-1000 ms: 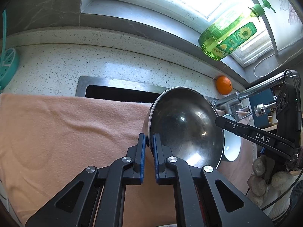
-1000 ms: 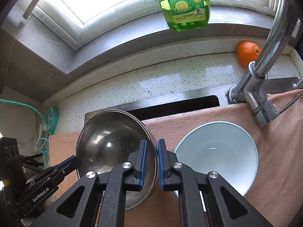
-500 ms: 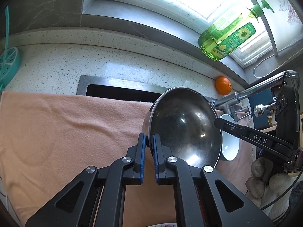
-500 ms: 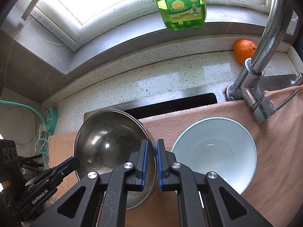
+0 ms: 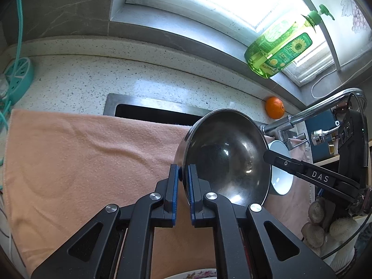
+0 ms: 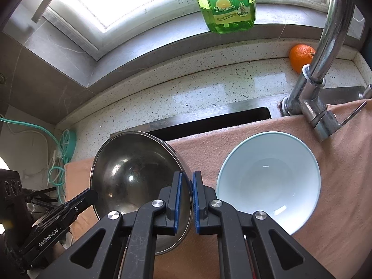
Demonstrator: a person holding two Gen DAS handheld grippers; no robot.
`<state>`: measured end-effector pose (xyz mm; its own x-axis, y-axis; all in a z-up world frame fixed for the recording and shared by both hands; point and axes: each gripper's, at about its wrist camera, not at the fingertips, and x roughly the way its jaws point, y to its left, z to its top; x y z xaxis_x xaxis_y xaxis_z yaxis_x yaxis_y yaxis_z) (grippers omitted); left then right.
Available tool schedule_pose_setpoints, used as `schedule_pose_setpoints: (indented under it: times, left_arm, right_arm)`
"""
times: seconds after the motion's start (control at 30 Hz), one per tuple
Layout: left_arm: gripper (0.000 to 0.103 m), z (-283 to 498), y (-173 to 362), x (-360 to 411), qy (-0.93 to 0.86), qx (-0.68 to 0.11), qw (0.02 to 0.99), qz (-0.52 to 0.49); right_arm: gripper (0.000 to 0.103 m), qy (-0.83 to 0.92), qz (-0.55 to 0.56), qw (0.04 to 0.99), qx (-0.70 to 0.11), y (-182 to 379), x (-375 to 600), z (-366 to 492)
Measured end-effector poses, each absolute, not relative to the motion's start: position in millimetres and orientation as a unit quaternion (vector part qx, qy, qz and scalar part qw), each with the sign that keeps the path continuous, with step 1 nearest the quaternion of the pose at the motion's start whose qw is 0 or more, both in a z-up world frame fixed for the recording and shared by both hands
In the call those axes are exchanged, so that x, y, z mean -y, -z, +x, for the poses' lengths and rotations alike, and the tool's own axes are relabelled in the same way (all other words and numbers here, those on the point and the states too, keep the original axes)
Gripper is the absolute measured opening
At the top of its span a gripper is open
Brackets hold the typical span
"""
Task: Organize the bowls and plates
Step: 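Close both tools on the steel bowl rim, then lift the steel bowl with both tools and carry it toward the plate stack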
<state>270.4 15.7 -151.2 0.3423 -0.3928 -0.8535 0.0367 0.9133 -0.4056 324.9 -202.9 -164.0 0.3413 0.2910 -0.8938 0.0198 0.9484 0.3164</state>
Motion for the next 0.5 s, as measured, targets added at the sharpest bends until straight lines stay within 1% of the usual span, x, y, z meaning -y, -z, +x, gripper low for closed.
schedule_pose_setpoints:
  times: [0.5]
  left_arm:
    - [0.006,247.0,140.4,-34.6,0.126,-0.551,0.808,-0.165]
  right_arm:
    - [0.009,-0.102,0.128,0.804,-0.572,158.6,183.4,299.5]
